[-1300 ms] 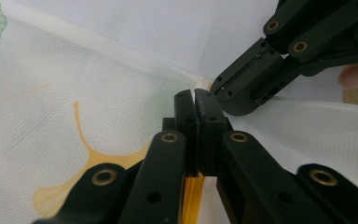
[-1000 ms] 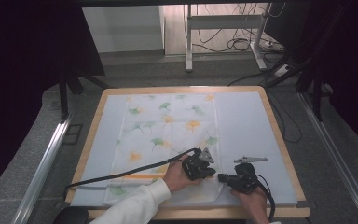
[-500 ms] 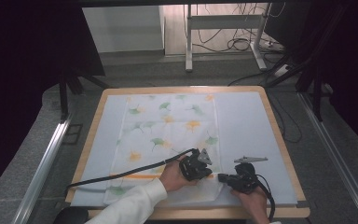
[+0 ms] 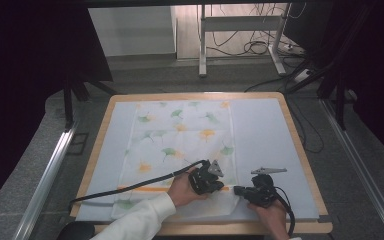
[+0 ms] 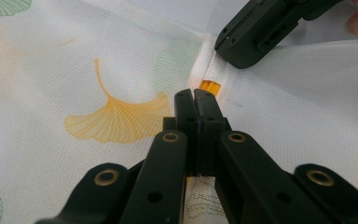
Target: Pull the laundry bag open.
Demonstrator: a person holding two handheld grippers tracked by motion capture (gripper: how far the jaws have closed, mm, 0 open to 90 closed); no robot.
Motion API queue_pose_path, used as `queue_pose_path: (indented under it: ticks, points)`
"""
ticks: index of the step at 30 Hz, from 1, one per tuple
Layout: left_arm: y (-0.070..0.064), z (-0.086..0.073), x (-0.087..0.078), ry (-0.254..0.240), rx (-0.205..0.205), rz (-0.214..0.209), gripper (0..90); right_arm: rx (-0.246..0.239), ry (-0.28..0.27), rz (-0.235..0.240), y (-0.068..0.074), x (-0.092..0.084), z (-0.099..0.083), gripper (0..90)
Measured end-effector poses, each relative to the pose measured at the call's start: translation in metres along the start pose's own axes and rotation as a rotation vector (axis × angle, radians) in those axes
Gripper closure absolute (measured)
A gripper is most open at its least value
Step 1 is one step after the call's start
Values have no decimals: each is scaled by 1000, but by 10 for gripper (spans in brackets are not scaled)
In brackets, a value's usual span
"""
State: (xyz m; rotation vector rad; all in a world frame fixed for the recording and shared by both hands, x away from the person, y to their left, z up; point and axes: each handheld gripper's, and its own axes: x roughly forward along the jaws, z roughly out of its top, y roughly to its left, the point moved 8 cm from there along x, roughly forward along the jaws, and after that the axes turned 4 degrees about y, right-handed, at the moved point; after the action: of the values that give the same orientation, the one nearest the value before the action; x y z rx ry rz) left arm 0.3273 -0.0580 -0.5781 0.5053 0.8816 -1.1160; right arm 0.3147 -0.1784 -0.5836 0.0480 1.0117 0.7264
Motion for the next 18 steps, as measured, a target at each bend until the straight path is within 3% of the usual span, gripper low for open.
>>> queue_pose_path:
  ticks: [18]
  points:
    - [8, 11, 4, -52, -70, -49, 900, -16, 8, -8, 2, 1, 0, 900]
